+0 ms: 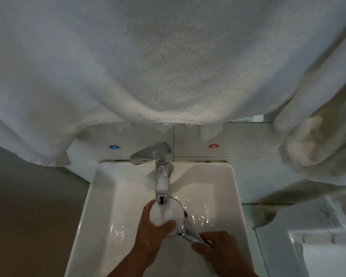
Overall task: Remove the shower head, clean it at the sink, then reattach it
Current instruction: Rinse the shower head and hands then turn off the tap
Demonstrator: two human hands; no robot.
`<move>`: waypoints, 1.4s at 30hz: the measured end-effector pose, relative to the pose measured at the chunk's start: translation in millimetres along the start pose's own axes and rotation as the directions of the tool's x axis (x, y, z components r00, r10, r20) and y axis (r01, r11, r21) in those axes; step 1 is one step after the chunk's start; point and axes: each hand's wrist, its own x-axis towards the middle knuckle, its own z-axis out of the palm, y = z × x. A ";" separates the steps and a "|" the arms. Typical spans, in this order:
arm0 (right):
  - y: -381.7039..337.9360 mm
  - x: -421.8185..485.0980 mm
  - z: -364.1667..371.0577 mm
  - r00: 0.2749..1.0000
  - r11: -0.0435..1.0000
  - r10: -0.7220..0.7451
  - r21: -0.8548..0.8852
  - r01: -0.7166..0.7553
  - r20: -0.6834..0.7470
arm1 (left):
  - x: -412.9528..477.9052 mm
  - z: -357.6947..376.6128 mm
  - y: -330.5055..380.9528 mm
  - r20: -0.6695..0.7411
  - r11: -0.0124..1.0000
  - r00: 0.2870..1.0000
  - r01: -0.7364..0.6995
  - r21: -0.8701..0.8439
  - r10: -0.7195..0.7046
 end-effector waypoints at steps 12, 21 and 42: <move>-9.9 0.4 0.2 0.989 0.972 -0.130 -0.186 0.141 0.073 | -20.6 8.6 17.0 -0.302 0.746 0.917 0.009 0.665 0.259; 3.5 13.8 -23.3 0.990 0.969 -0.124 -0.209 0.135 0.061 | 3.7 19.4 36.5 -0.074 0.293 0.972 0.006 0.956 0.223; -197.8 22.4 2.8 0.645 0.654 -0.714 -0.588 0.477 -0.271 | -33.2 -120.2 61.2 0.086 0.910 0.995 0.004 0.414 -0.044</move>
